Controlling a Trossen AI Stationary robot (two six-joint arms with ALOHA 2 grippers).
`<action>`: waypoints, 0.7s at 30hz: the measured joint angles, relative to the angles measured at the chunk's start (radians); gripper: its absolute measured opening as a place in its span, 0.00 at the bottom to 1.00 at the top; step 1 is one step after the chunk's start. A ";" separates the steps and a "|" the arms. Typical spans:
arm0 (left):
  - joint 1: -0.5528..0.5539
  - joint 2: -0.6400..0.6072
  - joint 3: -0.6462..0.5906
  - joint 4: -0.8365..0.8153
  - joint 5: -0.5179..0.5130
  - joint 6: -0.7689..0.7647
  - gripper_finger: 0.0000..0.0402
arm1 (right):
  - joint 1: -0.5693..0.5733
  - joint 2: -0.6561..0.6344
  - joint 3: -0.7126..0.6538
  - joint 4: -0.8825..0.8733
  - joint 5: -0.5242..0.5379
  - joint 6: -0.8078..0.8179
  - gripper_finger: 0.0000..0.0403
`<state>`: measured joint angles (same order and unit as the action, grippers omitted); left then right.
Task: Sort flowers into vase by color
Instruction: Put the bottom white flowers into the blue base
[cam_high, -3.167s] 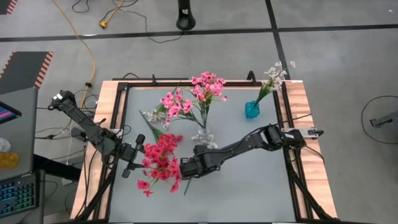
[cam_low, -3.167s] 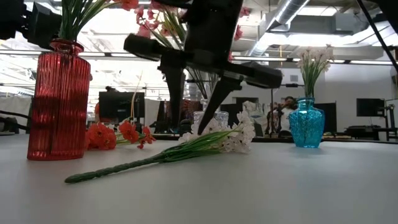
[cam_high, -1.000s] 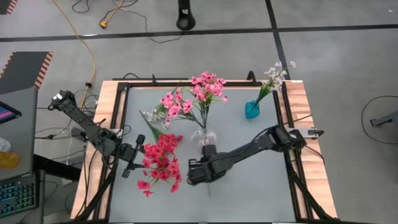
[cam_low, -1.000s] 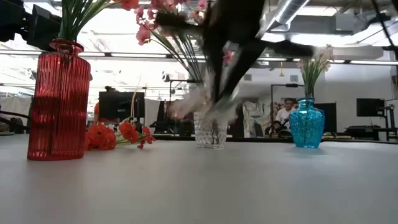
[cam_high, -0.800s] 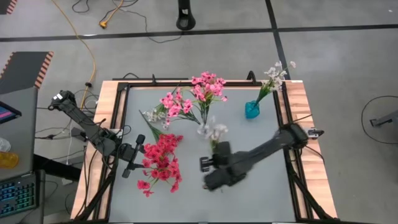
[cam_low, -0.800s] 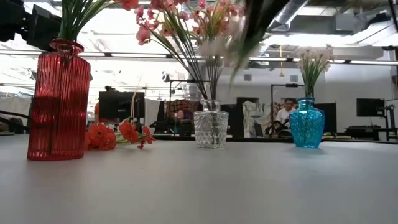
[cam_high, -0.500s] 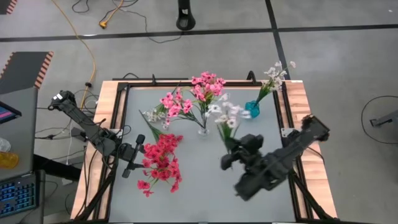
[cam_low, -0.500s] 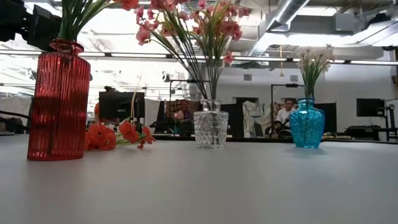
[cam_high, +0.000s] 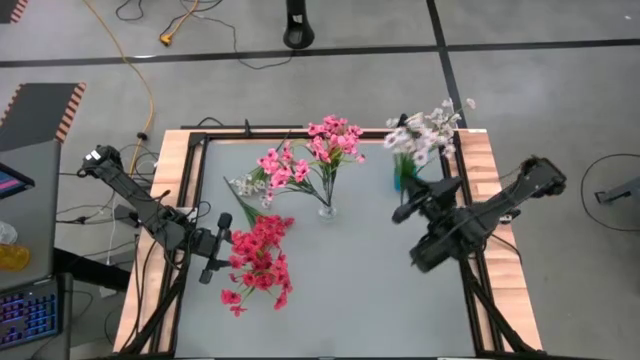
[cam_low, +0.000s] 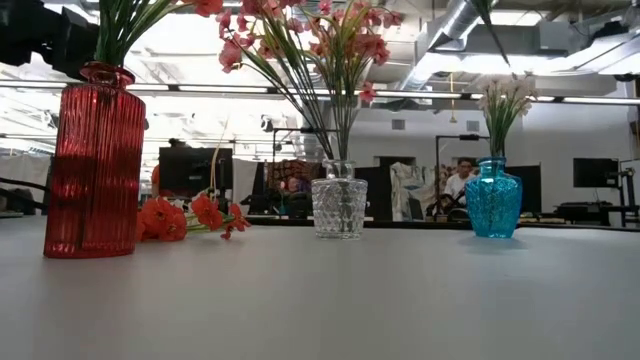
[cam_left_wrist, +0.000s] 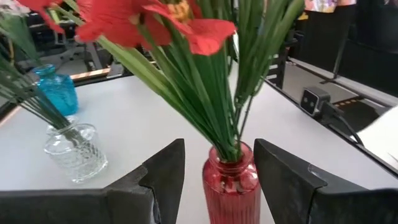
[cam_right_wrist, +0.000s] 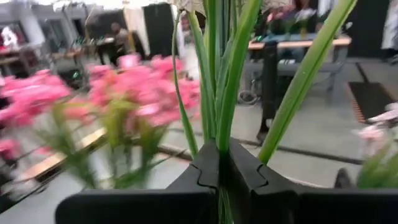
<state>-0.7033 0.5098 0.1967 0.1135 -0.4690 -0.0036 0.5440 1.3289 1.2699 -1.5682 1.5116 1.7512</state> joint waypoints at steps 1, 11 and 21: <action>0.000 0.000 0.000 0.004 -0.008 0.000 0.45 | -0.014 -0.032 -0.039 0.000 0.027 0.009 0.09; 0.000 0.000 0.000 0.015 -0.099 -0.008 0.45 | -0.132 -0.191 -0.247 0.195 0.059 0.003 0.09; 0.000 0.000 0.000 0.040 -0.141 0.013 0.45 | -0.148 -0.059 -0.259 0.555 -0.021 -0.229 0.09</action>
<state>-0.7033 0.5095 0.1966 0.1538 -0.6102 0.0091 0.3959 1.2698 1.0107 -1.0128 1.4902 1.5223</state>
